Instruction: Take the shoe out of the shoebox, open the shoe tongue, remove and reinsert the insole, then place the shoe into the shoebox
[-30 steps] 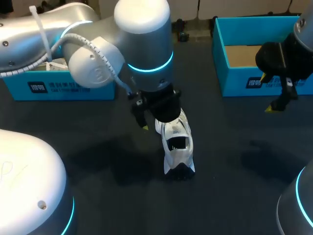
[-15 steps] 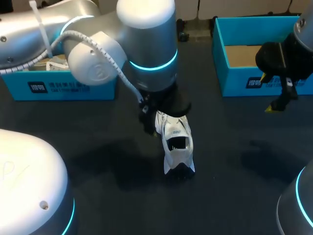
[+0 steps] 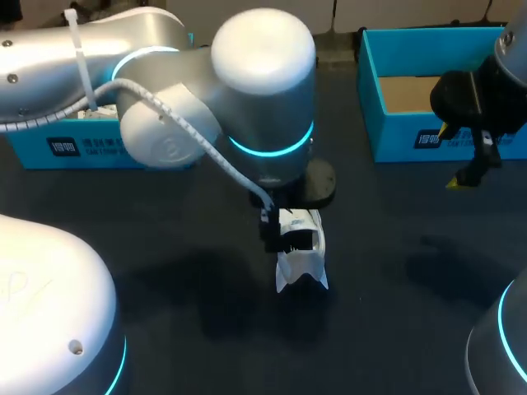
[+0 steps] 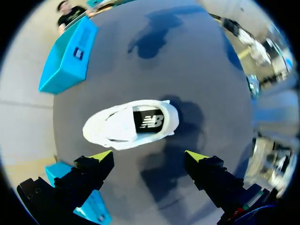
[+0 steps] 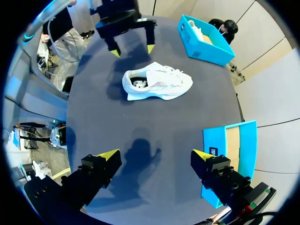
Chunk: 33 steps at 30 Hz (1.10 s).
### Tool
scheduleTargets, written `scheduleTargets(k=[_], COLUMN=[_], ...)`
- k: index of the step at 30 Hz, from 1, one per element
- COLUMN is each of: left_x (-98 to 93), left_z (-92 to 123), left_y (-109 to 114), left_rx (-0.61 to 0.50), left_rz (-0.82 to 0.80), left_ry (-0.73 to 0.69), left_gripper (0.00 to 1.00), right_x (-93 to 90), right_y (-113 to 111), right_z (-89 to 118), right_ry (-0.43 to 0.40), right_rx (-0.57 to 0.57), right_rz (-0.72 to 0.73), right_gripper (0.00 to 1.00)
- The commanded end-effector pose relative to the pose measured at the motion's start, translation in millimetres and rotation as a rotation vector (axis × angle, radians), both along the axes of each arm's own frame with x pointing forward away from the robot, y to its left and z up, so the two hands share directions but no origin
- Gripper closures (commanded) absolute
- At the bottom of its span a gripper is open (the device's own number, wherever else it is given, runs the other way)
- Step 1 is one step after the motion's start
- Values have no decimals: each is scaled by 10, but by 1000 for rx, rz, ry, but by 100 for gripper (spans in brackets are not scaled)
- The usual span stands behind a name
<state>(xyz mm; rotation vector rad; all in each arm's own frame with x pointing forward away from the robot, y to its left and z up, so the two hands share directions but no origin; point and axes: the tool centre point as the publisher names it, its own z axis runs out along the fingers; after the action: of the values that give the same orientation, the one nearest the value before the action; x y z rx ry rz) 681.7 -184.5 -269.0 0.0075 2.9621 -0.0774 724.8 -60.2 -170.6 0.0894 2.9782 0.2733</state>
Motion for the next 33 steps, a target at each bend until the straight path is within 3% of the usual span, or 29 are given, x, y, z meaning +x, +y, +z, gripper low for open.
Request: scheduleTargets(k=[1, 12, 33], left_x=[-141, -293, -215], left_z=[-164, -508, -1141], left_y=[-144, -341, -477], left_rx=[-5, -13, -17], left_rz=[91, 64, 67], left_ry=[2, 9, 49], left_gripper=[0, 0, 0], right_x=[16, 16, 16], right_y=[14, 14, 14], right_z=[-9, -9, -9], right_ry=[3, 3, 3], right_rx=[-3, -3, -3], right_rz=[-1, -1, -1], right_gripper=[0, 0, 0])
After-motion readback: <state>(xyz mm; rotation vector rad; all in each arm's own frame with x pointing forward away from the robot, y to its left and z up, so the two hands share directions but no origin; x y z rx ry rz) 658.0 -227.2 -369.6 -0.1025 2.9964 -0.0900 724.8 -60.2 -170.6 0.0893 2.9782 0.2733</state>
